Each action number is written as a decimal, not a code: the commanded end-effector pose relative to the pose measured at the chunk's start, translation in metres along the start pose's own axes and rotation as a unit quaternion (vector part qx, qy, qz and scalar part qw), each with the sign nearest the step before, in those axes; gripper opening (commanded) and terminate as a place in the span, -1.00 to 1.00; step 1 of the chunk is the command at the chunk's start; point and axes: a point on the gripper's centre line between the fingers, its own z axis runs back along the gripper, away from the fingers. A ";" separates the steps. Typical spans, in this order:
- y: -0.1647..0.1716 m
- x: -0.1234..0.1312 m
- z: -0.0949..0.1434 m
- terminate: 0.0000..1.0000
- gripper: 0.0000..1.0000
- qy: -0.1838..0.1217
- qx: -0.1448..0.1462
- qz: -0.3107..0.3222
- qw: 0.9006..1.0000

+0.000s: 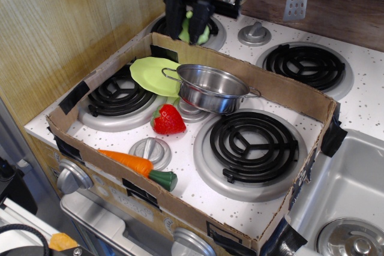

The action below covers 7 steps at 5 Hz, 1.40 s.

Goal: Take broccoli out of pan

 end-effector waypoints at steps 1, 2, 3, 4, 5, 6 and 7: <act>-0.032 -0.038 -0.009 -1.00 -1.00 -0.048 -0.005 0.075 0.996; -0.045 -0.054 -0.031 -1.00 -1.00 -0.054 -0.021 0.108 0.992; -0.060 -0.068 -0.054 -1.00 -1.00 -0.058 -0.022 0.147 0.987; -0.073 -0.076 -0.063 -1.00 -1.00 -0.050 -0.025 0.172 0.984; -0.093 -0.081 -0.071 -1.00 -1.00 -0.036 -0.041 0.218 0.974; -0.110 -0.079 -0.075 -1.00 -1.00 -0.034 -0.084 0.292 0.952; -0.117 -0.076 -0.082 -1.00 -1.00 -0.054 -0.104 0.342 0.932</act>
